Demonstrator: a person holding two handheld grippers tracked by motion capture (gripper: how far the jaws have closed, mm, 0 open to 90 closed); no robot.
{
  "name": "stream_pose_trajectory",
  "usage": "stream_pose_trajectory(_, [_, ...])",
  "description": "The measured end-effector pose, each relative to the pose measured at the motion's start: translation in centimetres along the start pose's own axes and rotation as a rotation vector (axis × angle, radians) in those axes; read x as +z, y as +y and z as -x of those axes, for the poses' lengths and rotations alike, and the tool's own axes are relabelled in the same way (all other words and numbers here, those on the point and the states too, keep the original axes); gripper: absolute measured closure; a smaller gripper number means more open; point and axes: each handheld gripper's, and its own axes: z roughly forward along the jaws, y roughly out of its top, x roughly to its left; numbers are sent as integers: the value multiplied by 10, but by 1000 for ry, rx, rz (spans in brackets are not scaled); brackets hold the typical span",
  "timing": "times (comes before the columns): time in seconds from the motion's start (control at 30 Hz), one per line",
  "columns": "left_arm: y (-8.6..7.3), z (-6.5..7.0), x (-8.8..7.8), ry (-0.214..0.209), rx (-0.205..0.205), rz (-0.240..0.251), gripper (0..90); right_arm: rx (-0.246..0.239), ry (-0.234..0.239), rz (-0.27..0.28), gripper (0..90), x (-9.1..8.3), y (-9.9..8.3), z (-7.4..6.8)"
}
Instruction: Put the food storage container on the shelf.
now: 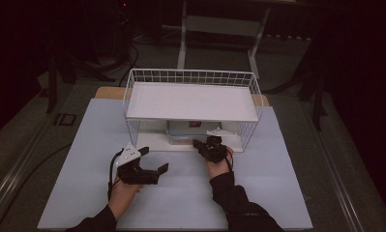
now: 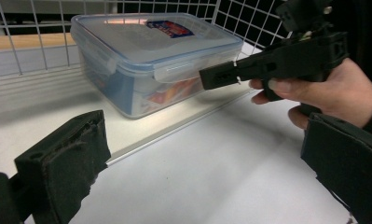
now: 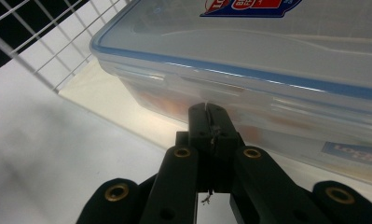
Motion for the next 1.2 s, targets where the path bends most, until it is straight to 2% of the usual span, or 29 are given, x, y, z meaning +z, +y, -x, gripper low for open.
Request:
stream_pose_trajectory(0.17, [-1, -4, -1, 6, -10, -2, 9, -11, 7, 0, 898, 6, 4, 2])
stream_pose_trajectory(0.23, [-1, -5, -1, 10, -8, -3, 8, -32, 2, -5, 898, 8, 5, -2])
stream_pose_trajectory(0.37, [-1, -5, -1, 7, -8, -8, 9, -24, 17, -6, 895, 8, 5, -3])
stream_pose_trajectory(0.47, [-1, -4, -1, 1, 0, -13, 9, -16, 24, -14, 856, 4, 3, -6])
stream_pose_trajectory(0.6, [-1, -3, -3, -20, 7, -7, 8, -41, 44, -3, 729, -7, -1, -10])
stream_pose_trajectory(0.67, [-1, -4, -3, -22, 8, -11, 8, -37, 49, 4, 621, -13, -2, -12])
stream_pose_trajectory(0.7, [-1, -4, -3, -22, 8, -11, 9, -37, 49, 4, 621, -13, -2, -12])
stream_pose_trajectory(0.8, [-1, -4, -5, -25, 5, -10, 9, -42, 52, 24, 423, -24, -6, -13])
stream_pose_trajectory(0.87, [-1, -3, -6, -36, 2, -8, 8, -45, 81, 28, 353, -28, -9, -12])
stream_pose_trajectory(0.9, [-1, -3, -6, -36, 2, -8, 8, -45, 81, 28, 353, -28, -9, -12])
stream_pose_trajectory(0.93, [0, -1, -7, -47, 12, -8, 8, -44, 97, 20, 314, -29, -10, -12])
stream_pose_trajectory(0.97, [0, 1, -7, -56, 17, -8, 8, -36, 159, 6, 237, -34, -14, -10])
stream_pose_trajectory(1.0, [0, 2, -7, -63, 23, -10, 9, -31, 177, 4, 200, -35, -15, -10])
stream_pose_trajectory(1.03, [0, 3, -7, -65, 24, -13, 8, -29, 189, 6, 193, -37, -17, -9])
stream_pose_trajectory(1.17, [0, 6, -9, -85, 23, -16, 8, -39, 174, 11, 168, -43, -21, -7])
stream_pose_trajectory(1.2, [0, 7, -11, -89, 34, -16, 8, -39, 168, 15, 167, -45, -23, -7])
